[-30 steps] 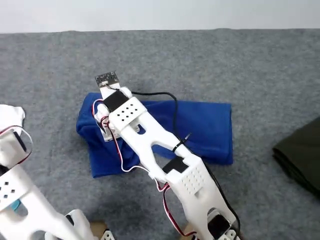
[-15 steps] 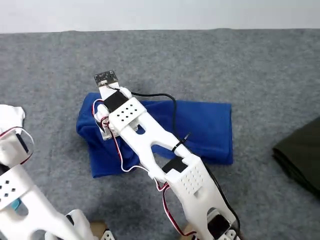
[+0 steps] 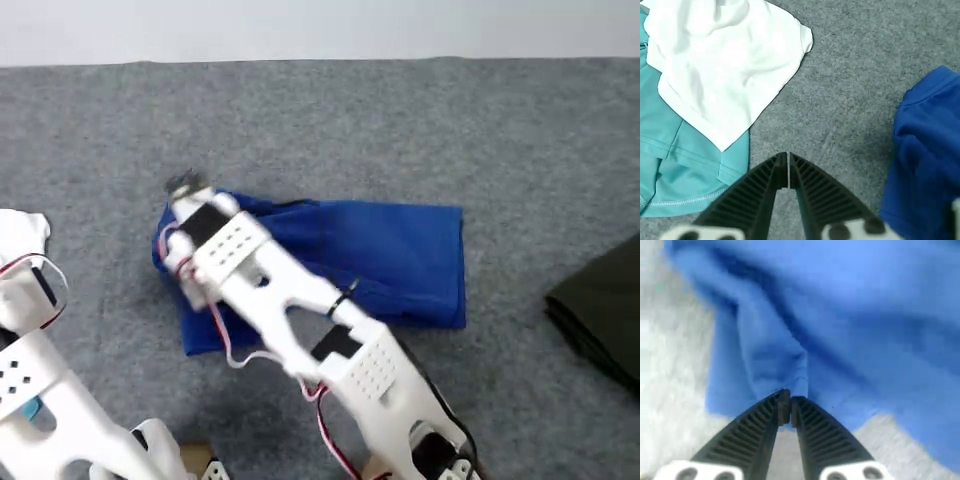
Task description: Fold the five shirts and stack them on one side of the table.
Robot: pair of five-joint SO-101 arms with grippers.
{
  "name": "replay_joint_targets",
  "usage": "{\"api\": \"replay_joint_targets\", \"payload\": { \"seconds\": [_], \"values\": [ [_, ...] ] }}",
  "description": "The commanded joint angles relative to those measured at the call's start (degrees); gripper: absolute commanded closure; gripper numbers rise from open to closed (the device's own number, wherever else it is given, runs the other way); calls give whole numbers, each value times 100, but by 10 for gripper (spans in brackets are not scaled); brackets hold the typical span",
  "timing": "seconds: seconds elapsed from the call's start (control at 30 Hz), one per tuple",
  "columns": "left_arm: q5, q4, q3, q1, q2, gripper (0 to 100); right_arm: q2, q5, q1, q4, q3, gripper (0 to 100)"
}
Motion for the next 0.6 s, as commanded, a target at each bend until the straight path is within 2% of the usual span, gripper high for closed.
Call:
{"api": "replay_joint_targets", "payload": {
  "seconds": [0.0,0.27,0.4,0.57],
  "values": [
    [0,-105,-66,9,-123,981,-646,62,-418,330,-281,990],
    [0,-105,-57,18,-123,981,-866,79,-936,347,-281,990],
    [0,-97,-57,18,-123,981,-831,440,-1297,400,-281,990],
    [0,-70,-57,18,-123,981,-813,642,-1332,374,-281,990]
  ]
}}
